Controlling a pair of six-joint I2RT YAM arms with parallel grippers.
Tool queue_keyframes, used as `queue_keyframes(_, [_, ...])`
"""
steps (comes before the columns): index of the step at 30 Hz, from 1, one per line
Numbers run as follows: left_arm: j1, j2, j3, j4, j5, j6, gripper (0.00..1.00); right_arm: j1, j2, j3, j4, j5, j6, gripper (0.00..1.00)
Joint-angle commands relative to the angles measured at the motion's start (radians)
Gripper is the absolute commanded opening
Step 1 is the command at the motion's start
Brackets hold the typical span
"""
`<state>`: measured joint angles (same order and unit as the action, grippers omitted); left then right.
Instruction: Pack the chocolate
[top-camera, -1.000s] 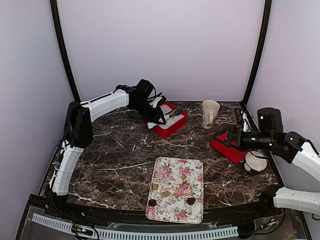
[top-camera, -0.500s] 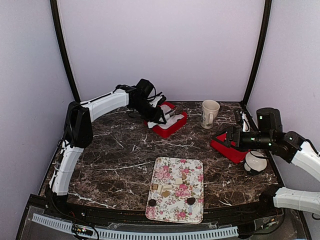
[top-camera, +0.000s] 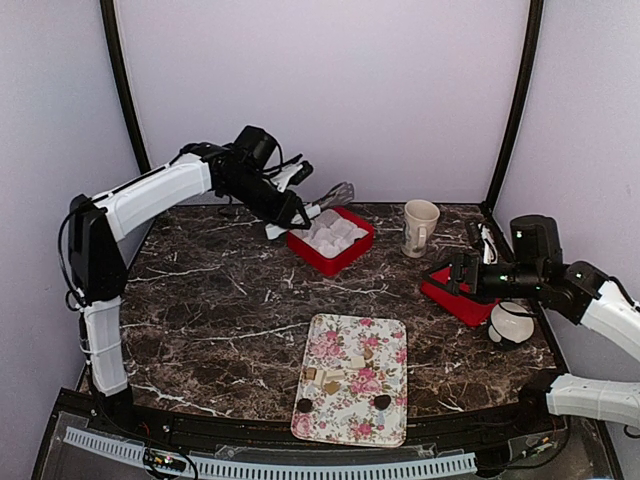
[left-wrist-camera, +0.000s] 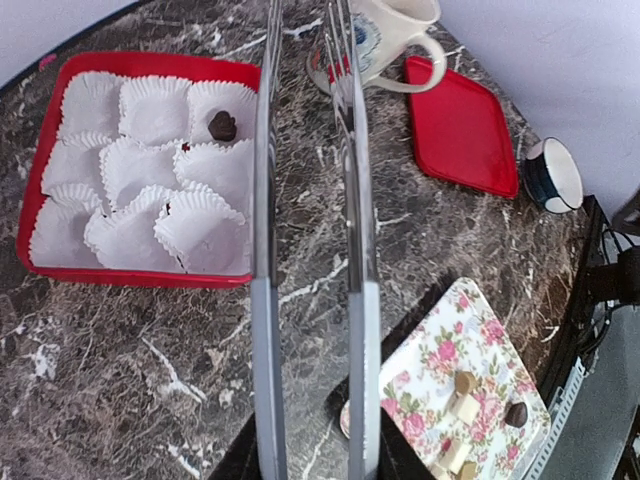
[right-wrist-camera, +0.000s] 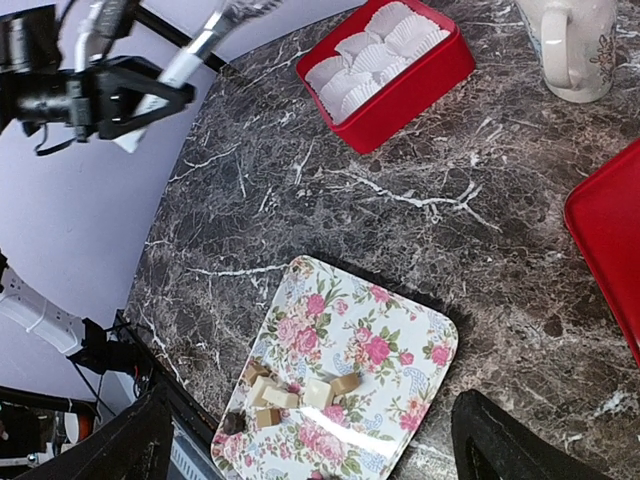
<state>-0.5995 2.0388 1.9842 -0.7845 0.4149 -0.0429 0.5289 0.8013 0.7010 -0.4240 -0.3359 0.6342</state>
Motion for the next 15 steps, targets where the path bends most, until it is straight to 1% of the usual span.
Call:
queue_keyframes(1, [-0.009, -0.200, -0.117, 0.003, 0.011, 0.064, 0.30, -0.006, 0.018, 0.027, 0.005, 0.030, 0.022, 0.98])
queue_keyframes(3, [-0.024, -0.261, -0.173, -0.002, 0.001, 0.083, 0.30, -0.006, 0.016, 0.027, -0.006, 0.055, 0.042, 1.00])
queue_keyframes(8, [-0.130, -0.401, -0.337, -0.028, -0.084, 0.139, 0.30, -0.006, -0.031, 0.020, -0.004, 0.104, 0.052, 1.00])
queue_keyframes(10, [-0.177, -0.477, -0.408, -0.021, -0.093, 0.148, 0.30, -0.007, -0.045, 0.019, -0.006, 0.091, 0.028, 1.00])
queue_keyframes(13, [-0.250, -0.591, -0.545, 0.037, -0.068, 0.141, 0.32, -0.007, -0.057, 0.016, -0.017, 0.056, 0.007, 1.00])
queue_keyframes(15, [-0.315, -0.655, -0.623, 0.047, -0.089, 0.152, 0.33, -0.007, -0.072, 0.008, -0.009, 0.037, 0.010, 1.00])
